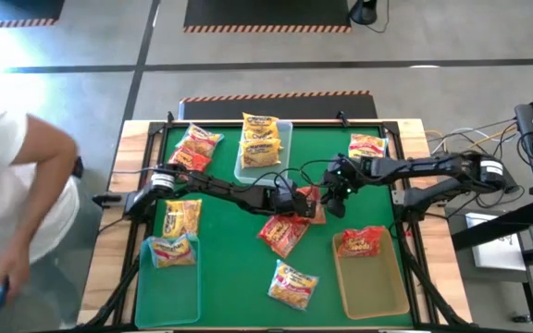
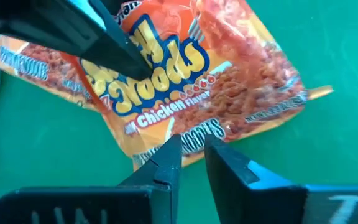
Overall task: Sort Maruchan noodles
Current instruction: Put the top right orange noodle pack into the orange bin
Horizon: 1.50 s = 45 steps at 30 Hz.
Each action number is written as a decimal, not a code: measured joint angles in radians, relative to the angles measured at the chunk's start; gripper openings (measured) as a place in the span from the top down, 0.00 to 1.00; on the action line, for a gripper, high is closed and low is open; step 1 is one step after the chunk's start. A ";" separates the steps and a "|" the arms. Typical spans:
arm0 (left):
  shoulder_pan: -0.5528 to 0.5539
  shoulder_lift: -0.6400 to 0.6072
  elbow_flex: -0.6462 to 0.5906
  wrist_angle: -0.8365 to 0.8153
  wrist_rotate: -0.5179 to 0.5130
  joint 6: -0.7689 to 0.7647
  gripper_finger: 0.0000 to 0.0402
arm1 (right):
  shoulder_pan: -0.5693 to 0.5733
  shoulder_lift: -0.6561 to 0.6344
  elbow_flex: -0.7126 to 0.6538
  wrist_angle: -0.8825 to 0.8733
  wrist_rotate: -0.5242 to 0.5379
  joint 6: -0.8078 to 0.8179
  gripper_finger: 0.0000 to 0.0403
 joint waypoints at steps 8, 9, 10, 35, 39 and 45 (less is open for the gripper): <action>-0.001 0.000 0.035 0.001 0.023 0.112 0.71 | 0.000 -0.113 0.012 -0.097 0.002 -0.014 0.79; -0.001 0.000 0.035 0.001 0.025 0.120 0.73 | 0.000 -0.127 0.012 -0.111 0.002 -0.018 0.79; -0.001 0.000 0.036 0.000 0.027 0.130 0.74 | 0.000 -0.140 0.012 -0.127 0.004 -0.022 0.79; 0.003 -0.048 0.036 0.017 0.036 0.444 0.81 | -0.096 -0.283 0.047 -0.332 0.014 0.043 0.79; 0.003 -0.073 0.037 0.011 0.036 0.506 0.81 | -0.103 -0.264 0.098 -0.364 0.014 0.071 0.79; 0.003 -0.078 0.037 0.005 0.087 0.498 0.81 | -0.104 -0.229 0.218 -0.461 0.014 0.008 0.82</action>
